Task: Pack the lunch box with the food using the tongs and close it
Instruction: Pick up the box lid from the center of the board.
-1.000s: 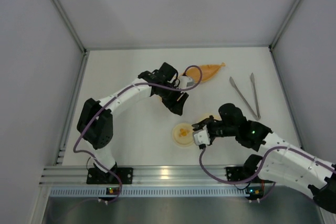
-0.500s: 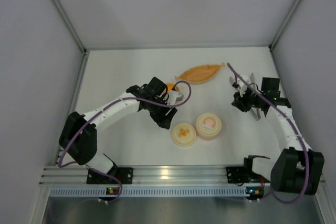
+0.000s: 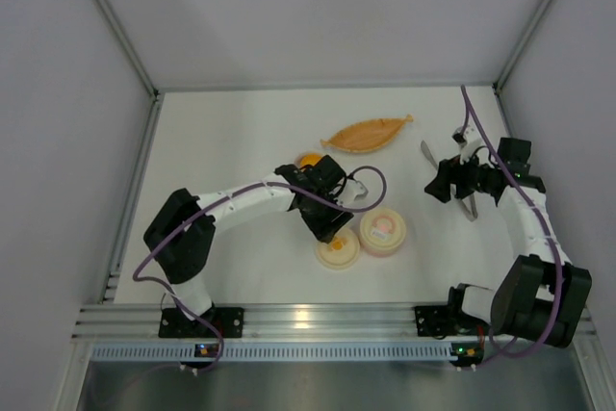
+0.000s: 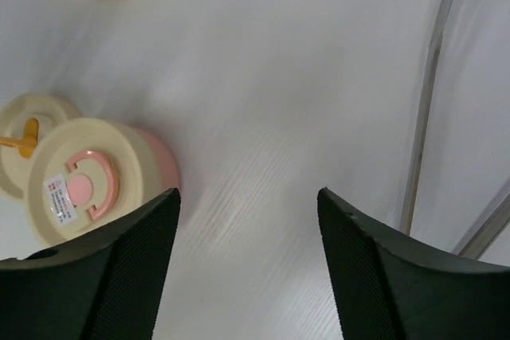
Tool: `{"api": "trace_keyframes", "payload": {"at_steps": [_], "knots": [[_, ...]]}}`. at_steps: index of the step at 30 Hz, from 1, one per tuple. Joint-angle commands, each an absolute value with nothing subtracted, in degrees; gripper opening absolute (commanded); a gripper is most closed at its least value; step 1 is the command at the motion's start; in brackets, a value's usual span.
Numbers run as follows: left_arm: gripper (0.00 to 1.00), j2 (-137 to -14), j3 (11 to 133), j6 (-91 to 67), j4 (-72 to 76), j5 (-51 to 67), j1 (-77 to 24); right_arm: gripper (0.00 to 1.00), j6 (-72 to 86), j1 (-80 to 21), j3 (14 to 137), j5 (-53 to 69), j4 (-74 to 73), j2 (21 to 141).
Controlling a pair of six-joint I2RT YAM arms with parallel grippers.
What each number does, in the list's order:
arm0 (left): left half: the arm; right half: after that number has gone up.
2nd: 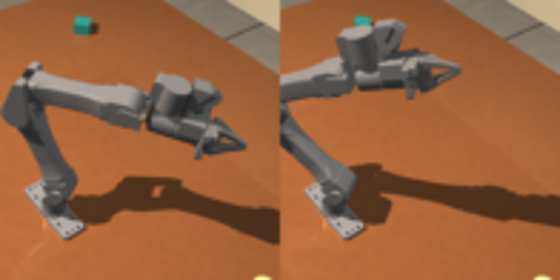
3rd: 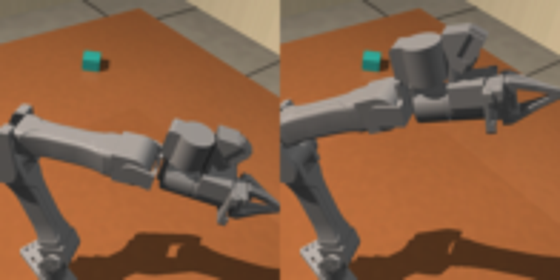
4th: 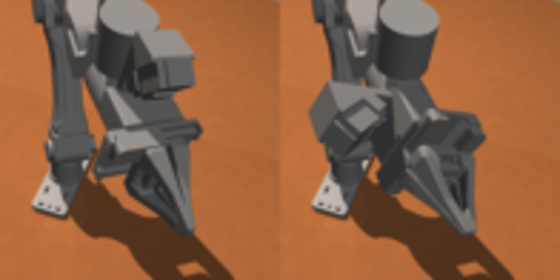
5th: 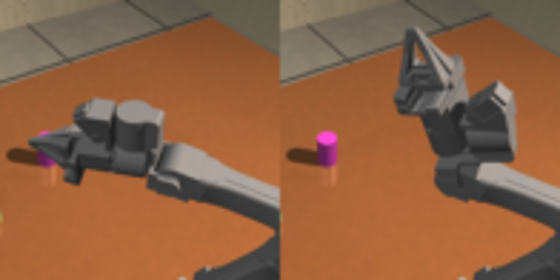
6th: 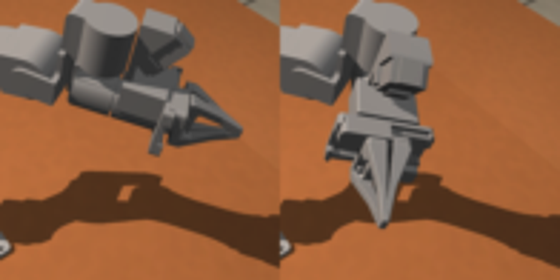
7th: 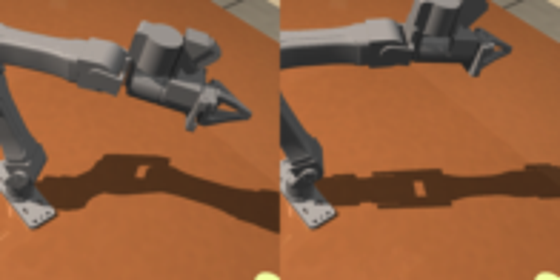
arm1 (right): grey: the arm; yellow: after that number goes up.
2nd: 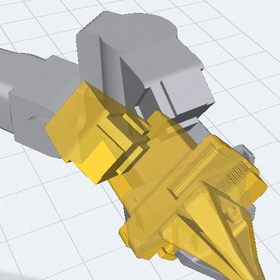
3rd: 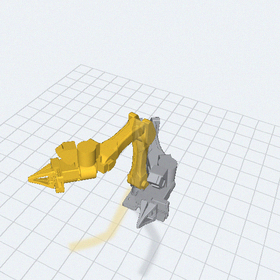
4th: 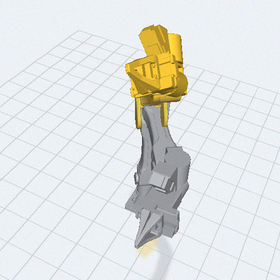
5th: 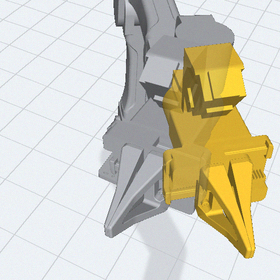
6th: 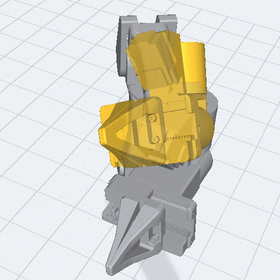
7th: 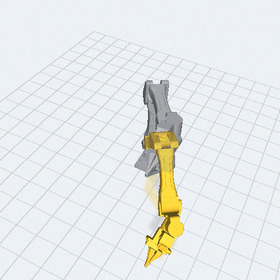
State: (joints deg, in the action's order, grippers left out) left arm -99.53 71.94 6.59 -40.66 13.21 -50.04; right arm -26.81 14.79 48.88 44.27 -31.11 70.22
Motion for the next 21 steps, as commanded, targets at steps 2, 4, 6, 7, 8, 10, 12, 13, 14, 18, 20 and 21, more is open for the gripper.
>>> {"api": "trace_keyframes", "payload": {"at_steps": [2, 4, 6, 7, 8, 10, 12, 13, 14, 18, 20, 21], "knots": [[0.6, -101.5, 76.8, 3.4, -40.1, 9.5, -52.8, 0.74, -22.0, 15.2, 51.1, 45.1, -27.9, 68.1], [0.6, -102.7, 77.9, 2.7, -40.6, 9.6, -53.6, 0.78, -21.4, 15.3, 51.3, 44.8, -27.9, 68.3], [0.6, -103.7, 78.7, 2.5, -40.7, 11.1, -54.1, 0.79, -20.9, 15.3, 51.3, 44.4, -27.3, 68.2], [0.61, -103.9, 78.7, 2.5, -40.7, 11.2, -54.6, 0.79, -20.7, 15.3, 51.2, 44.3, -27.2, 68.1], [0.61, -104.2, 78.8, 2.6, -40.7, 11.3, -54.8, 0.8, -20.6, 15.3, 51.3, 44.3, -27.2, 68.1], [0.61, -104.4, 78.7, 2.5, -40.1, 11.3, -55.3, 0.8, -20.5, 15.3, 51.2, 44.2, -27.1, 68.1], [0.58, -105.2, 78.9, 2.1, -40.1, 10.7, -55.7, 0.8, -20.4, 15.3, 51.2, 44.1, -27.0, 68.2], [0.57, -105.5, 79.1, 1.8, -40.1, 10.4, -56.0, 0.81, -20.3, 15.3, 51.2, 44.0, -26.9, 68.3], [0.56, -106.1, 79.1, 1.8, -40.3, 9.9, -56.2, 0.81, -20.2, 15.3, 51.2, 44.0, -26.9, 68.3], [0.46, -107.4, 78.9, 2.1, -40.7, 8.9, -56.5, 0.81, -20.0, 15.3, 51.2, 44.0, -26.5, 68.4], [0.42, -107.8, 79.0, 2.0, -40.7, 9.2, -56.7, 0.81, -20.0, 15.3, 51.2, 43.9, -26.4, 68.6], [0.41, -107.9, 79.0, 2.0, -40.6, 9.4, -56.8, 0.81, -20.0, 15.3, 51.1, 43.9, -26.4, 68.8]]}}
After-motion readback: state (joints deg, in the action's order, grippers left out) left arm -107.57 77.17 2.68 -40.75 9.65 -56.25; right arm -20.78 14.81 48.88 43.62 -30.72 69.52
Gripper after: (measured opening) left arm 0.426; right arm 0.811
